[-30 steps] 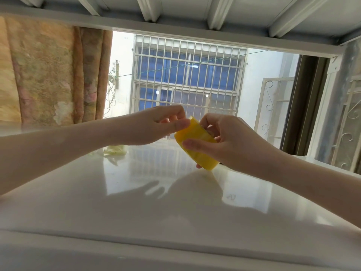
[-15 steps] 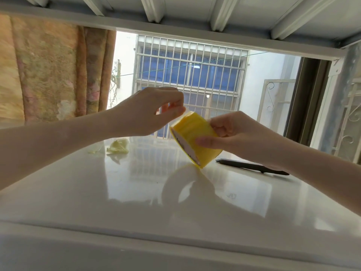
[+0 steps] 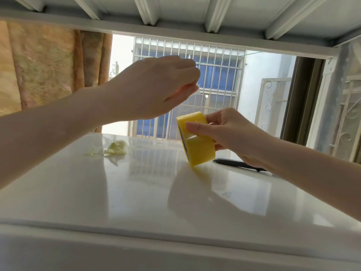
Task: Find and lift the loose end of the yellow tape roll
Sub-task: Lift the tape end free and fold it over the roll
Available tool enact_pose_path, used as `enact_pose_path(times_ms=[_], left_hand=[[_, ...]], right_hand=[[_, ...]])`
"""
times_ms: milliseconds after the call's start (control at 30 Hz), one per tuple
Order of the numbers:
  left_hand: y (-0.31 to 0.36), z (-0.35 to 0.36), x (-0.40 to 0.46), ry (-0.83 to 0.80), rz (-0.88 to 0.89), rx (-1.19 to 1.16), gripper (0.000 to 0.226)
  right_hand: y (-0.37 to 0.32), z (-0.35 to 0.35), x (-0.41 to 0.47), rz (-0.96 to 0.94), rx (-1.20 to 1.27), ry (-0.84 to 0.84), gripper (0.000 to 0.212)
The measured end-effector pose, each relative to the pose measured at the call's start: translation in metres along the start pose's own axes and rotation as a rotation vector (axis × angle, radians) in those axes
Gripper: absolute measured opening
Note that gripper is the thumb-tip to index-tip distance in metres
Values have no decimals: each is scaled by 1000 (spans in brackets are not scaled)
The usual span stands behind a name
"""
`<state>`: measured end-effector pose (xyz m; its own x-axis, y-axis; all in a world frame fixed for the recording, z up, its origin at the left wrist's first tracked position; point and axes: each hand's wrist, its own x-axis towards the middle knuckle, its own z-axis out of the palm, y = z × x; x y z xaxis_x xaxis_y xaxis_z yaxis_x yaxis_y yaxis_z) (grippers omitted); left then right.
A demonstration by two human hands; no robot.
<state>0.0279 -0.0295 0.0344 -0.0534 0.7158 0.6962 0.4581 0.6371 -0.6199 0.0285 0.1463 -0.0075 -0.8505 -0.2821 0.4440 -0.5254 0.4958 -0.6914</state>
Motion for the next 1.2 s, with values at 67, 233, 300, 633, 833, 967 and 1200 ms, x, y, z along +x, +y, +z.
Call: enact_pose_path(times_ms=[67,233,300,633,833,967,1200], left_hand=[[5,-1,4,13,14,6,27],[7,-6,11,-4,-65,-68,29],[5,-4,9,-4,-157,-133,31],[6,12,-7,-61,-314,-436,32],[15,19,-11,91,-381,-482,26],[20,18,-12,127,-356,-442,24],[25,16,-15,118,-352,-427,21]], right_hand=[[-1,1,2,25,22,-5,29],[-1,2,3,79,118,-24,32],[2,2,2,84,149,-17,39],[4,-1,2,107,242,-89,30],[6,-3,1,95,234,-83,43],[9,-4,2,96,252,-98,45],[6,-5,0,98,276,-125,25]])
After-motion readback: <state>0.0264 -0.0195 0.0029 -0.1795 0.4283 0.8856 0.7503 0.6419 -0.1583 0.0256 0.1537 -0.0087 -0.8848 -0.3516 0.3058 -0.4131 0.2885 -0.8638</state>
